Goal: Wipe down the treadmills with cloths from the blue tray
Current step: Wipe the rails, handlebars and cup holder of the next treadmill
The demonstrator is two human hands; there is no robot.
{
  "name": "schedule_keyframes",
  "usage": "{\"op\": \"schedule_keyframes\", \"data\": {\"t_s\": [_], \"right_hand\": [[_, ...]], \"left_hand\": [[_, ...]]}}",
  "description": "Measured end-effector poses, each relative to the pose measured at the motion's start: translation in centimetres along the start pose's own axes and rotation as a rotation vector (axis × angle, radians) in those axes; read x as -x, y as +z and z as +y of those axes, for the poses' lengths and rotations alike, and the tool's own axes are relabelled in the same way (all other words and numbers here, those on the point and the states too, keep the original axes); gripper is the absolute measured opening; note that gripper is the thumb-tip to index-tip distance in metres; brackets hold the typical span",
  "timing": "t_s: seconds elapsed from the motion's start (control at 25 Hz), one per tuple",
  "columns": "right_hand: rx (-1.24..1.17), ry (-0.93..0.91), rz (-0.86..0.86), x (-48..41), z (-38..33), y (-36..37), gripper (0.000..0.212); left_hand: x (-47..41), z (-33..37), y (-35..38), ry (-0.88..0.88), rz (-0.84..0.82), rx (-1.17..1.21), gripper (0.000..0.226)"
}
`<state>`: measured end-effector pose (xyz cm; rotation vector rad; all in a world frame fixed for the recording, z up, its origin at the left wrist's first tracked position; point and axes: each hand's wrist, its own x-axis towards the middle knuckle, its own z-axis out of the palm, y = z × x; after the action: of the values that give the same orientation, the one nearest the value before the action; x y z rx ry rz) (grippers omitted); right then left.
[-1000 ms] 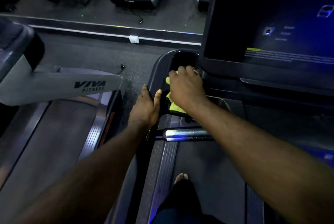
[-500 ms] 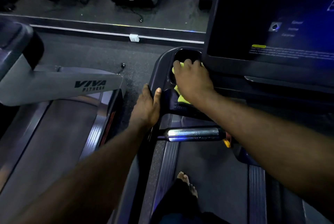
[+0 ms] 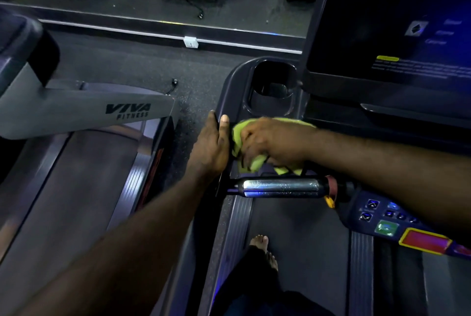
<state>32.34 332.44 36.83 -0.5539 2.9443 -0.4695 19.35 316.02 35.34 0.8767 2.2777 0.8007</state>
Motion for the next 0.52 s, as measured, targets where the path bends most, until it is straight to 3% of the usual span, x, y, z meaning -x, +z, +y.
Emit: {"op": "schedule_keyframes", "data": {"t_s": [0.12,0.2,0.32,0.52], "right_hand": [[-0.114,-0.006,-0.362,-3.0,-1.7,0.8,0.021],[-0.206,0.178,-0.486,-3.0,-1.6,-0.6,0.043],[-0.277,0.349,-0.406,0.9,-0.2,-1.6,0.070],[-0.439,0.419,-0.251,4.7,-1.1,-1.5,0.070]], "left_hand": [[0.0,-0.1,0.0,0.011,0.001,0.019,0.081],[0.0,-0.1,-0.1,0.022,0.001,0.016,0.087],[-0.3,-0.3,0.0,0.018,-0.014,0.010,0.091],[-1.0,-1.0,0.2,0.023,-0.017,0.056,0.095]]}}
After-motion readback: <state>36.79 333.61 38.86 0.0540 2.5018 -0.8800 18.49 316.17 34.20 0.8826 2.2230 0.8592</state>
